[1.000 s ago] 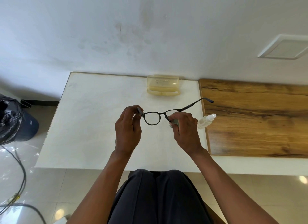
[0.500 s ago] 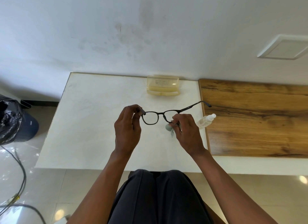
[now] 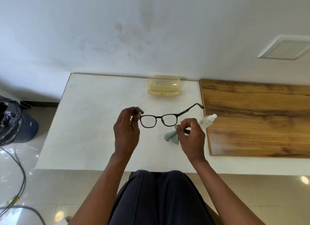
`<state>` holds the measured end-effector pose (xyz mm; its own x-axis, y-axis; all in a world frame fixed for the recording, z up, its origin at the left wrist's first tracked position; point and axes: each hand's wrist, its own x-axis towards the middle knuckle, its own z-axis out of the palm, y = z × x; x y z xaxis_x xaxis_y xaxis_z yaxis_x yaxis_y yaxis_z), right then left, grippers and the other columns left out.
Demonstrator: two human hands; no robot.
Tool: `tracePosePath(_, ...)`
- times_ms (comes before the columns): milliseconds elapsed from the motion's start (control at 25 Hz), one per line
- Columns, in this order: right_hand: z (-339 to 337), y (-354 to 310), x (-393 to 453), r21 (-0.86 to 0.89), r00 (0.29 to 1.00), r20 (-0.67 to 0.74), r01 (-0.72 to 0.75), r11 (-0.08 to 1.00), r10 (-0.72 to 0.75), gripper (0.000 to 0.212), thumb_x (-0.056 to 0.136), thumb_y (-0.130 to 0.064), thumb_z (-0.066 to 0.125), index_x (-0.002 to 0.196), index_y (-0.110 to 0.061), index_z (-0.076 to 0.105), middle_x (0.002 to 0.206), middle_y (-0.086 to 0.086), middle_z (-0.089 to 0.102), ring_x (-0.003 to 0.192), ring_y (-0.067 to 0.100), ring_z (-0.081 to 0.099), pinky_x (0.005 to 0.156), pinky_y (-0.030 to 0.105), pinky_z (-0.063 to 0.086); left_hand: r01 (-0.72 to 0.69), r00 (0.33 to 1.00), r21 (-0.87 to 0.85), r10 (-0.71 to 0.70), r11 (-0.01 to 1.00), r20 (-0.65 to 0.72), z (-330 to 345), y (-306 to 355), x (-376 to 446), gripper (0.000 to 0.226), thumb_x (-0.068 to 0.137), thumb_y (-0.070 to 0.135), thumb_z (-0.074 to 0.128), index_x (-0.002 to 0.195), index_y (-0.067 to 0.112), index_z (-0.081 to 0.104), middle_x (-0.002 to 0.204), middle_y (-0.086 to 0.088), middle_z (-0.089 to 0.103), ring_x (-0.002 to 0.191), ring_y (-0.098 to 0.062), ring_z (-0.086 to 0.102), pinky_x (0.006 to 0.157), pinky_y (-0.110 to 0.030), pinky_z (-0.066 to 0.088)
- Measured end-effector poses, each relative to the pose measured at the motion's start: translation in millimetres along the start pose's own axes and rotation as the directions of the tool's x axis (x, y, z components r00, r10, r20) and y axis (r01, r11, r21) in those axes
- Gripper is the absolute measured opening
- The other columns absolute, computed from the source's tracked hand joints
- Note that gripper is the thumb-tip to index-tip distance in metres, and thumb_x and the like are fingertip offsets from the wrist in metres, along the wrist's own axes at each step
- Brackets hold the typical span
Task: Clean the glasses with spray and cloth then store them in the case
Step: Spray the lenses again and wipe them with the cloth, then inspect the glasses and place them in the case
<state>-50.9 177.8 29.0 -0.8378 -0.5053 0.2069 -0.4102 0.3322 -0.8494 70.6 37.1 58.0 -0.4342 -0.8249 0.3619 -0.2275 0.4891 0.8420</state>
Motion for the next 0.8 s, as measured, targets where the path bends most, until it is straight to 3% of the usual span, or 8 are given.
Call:
tracePosePath(80, 3.1, 1.8, -4.3, 0.022, 0.994, 0.018, -0.104, 0.994, 0.104, 0.025, 0.079, -0.003, 0.068, 0.078, -0.018, 0.049, 0.079, 0.002, 0.06, 0.073, 0.01, 0.056, 0.061, 0.017, 0.046, 0.007, 1.0, -0.007, -0.007, 1.0, -0.001, 0.5, -0.1, 0.0, 0.013, 0.086, -0.009, 0.054, 0.089, 0.003, 0.058, 0.086, 0.012, 0.056, 0.085, 0.017, 0.051, 0.075, -0.002, 0.037)
tracePosePath(280, 9.7, 0.0, -11.0, -0.049, 0.932, 0.251, -0.256, 0.965, 0.26, 0.017, 0.081, -0.022, 0.069, 0.088, -0.012, 0.058, 0.086, -0.003, 0.06, 0.078, 0.006, 0.055, 0.064, 0.004, 0.039, 0.016, 1.0, -0.011, -0.016, 1.0, 0.009, 0.9, 1.3, 0.4, 0.013, 0.086, -0.008, 0.055, 0.09, 0.004, 0.058, 0.088, 0.022, 0.055, 0.085, 0.017, 0.052, 0.074, -0.002, 0.039)
tracePosePath(360, 10.8, -3.5, -8.7, -0.036, 0.914, 0.262, -0.312, 0.949, 0.31, 0.011, 0.084, -0.02, 0.065, 0.089, -0.011, 0.06, 0.089, -0.001, 0.061, 0.079, 0.005, 0.056, 0.062, 0.002, 0.039, 0.033, 0.999, -0.019, -0.032, 0.999, 0.01, 0.4, 1.1, 0.6, 0.012, 0.086, -0.008, 0.055, 0.091, 0.003, 0.058, 0.089, 0.023, 0.055, 0.084, 0.017, 0.052, 0.074, -0.002, 0.04)
tracePosePath(440, 11.8, -2.3, -5.6, -0.053, 0.917, 0.233, -0.322, 0.945, 0.325, 0.006, 0.086, -0.013, 0.06, 0.092, -0.01, 0.061, 0.095, 0.003, 0.065, 0.084, 0.014, 0.06, 0.068, 0.009, 0.043, 0.049, 0.999, -0.023, -0.049, 0.999, 0.008, 0.4, 0.5, 0.1, 0.011, 0.086, -0.007, 0.056, 0.092, 0.002, 0.058, 0.089, 0.021, 0.055, 0.084, 0.016, 0.053, 0.074, -0.003, 0.041)
tracePosePath(560, 10.3, -0.4, -3.0, -0.039, 0.918, 0.149, -0.366, 0.93, 0.368, 0.005, 0.084, -0.01, 0.061, 0.086, -0.014, 0.062, 0.086, 0.005, 0.068, 0.078, 0.022, 0.063, 0.076, 0.035, 0.052, 0.071, 0.997, -0.028, -0.071, 0.997, 0.007, 1.2, 1.5, -1.0, 0.01, 0.087, -0.007, 0.056, 0.092, 0.002, 0.058, 0.088, 0.013, 0.058, 0.084, 0.015, 0.054, 0.071, -0.005, 0.044)
tracePosePath(680, 5.6, -4.3, 3.0, 0.081, 0.888, 0.046, -0.459, 0.885, 0.457, 0.012, 0.084, -0.027, 0.064, 0.074, -0.023, 0.059, 0.07, 0.0, 0.065, 0.068, 0.023, 0.062, 0.073, 0.043, 0.054, 0.085, 0.996, -0.022, -0.085, 0.996, 0.01, 0.1, 4.1, -1.3, 0.008, 0.087, -0.005, 0.056, 0.093, 0.0, 0.058, 0.09, 0.005, 0.061, 0.083, 0.016, 0.055, 0.069, -0.002, 0.041)
tracePosePath(800, 0.3, -11.3, 12.0, 0.2, 0.894, -0.019, -0.436, 0.878, 0.448, 0.011, 0.085, -0.039, 0.062, 0.08, -0.031, 0.057, 0.079, -0.005, 0.064, 0.078, 0.022, 0.064, 0.075, 0.049, 0.055, 0.109, 0.994, -0.033, -0.108, 0.994, 0.011, -1.8, 4.4, -1.0, 0.008, 0.087, -0.003, 0.056, 0.093, 0.002, 0.059, 0.09, 0.002, 0.062, 0.082, 0.015, 0.056, 0.068, -0.001, 0.04)
